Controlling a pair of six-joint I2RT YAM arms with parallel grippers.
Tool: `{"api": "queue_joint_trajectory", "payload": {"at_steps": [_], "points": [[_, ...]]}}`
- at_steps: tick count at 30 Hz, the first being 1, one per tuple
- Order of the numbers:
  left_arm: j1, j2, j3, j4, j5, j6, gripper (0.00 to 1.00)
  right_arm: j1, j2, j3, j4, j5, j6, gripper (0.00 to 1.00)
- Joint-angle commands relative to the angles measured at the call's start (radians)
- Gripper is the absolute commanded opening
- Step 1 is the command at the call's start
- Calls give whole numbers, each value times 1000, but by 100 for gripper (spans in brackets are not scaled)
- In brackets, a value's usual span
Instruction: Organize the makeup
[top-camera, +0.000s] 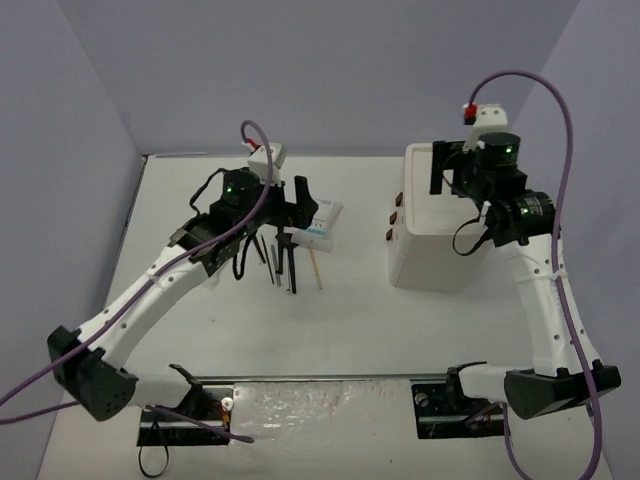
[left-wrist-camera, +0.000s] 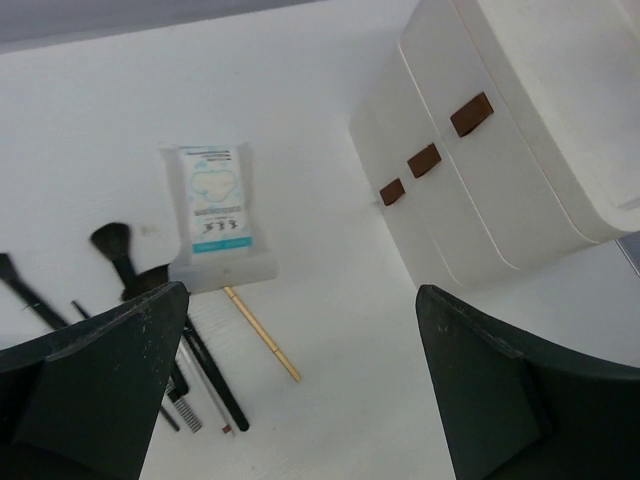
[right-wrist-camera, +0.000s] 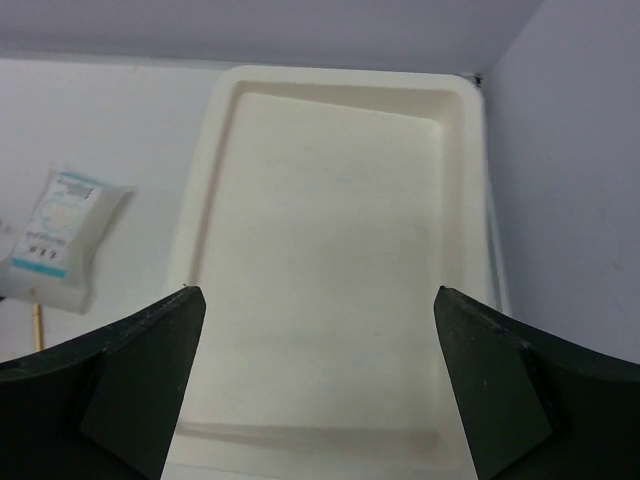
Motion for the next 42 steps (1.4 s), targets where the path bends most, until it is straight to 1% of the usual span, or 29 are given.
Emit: {"api": "queue_joint_trajectory", "payload": {"at_steps": [1, 4, 6, 10, 13, 15, 18, 22, 26, 30, 33, 35, 37, 38, 42], "points": [[55, -200, 18, -210, -189, -29, 97, 198, 11, -63, 51, 140, 34, 95], [91, -255, 8, -306, -211, -9, 97, 283, 28, -114, 70, 209, 70, 96], [125, -302, -12, -353, -243, 20, 97, 351, 63, -164, 86, 322, 86, 96], [172, -332, -67, -410, -254, 41, 97, 364, 102, -224, 104, 415, 113, 96], [201, -353, -101, -419, -253, 62, 97, 359, 113, -268, 106, 530, 106, 97], [219, -359, -119, -414, -254, 76, 97, 339, 110, -289, 106, 577, 93, 97], [239, -363, -140, -403, -252, 85, 97, 289, 84, -305, 106, 588, 83, 97], [257, -357, -162, -380, -233, 92, 97, 232, 38, -297, 106, 565, 53, 97], [270, -349, -176, -366, -211, 90, 97, 230, 32, -294, 102, 588, 40, 97], [281, -347, -181, -363, -200, 86, 97, 241, 27, -291, 98, 561, 39, 97], [286, -350, -174, -363, -193, 86, 97, 304, 13, -274, 99, 544, 19, 97], [291, -349, -163, -363, -193, 87, 97, 375, 15, -258, 100, 548, 8, 97], [296, -343, -145, -368, -197, 90, 97, 431, 36, -243, 100, 608, 1, 97], [302, -340, -138, -373, -201, 92, 97, 479, 49, -238, 100, 638, -4, 96], [319, -313, -109, -398, -238, 109, 97, 574, 158, -211, 100, 785, -22, 96]]}}
